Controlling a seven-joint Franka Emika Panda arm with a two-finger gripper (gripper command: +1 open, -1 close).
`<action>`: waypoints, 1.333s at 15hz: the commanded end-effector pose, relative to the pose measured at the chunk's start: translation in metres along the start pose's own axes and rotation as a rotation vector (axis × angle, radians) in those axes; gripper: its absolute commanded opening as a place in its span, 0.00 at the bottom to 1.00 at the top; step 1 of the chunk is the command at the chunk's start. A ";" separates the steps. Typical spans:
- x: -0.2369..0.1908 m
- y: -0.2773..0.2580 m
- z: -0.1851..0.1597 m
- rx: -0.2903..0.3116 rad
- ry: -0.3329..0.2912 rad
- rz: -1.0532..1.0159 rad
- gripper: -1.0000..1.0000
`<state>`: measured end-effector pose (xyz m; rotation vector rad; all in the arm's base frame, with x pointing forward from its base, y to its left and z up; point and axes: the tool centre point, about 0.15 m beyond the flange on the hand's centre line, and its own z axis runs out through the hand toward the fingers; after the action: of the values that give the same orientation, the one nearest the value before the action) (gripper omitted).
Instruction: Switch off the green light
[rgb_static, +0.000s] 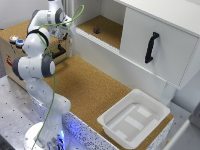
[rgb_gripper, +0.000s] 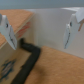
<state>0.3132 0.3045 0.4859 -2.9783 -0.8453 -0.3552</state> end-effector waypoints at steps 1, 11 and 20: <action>-0.054 -0.058 -0.032 0.206 0.039 -0.353 1.00; -0.087 -0.216 -0.039 0.100 -0.127 -0.611 0.00; -0.041 -0.223 -0.011 -0.025 -0.133 -0.459 0.00</action>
<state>0.1325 0.4373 0.4708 -2.6307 -1.5807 -0.2882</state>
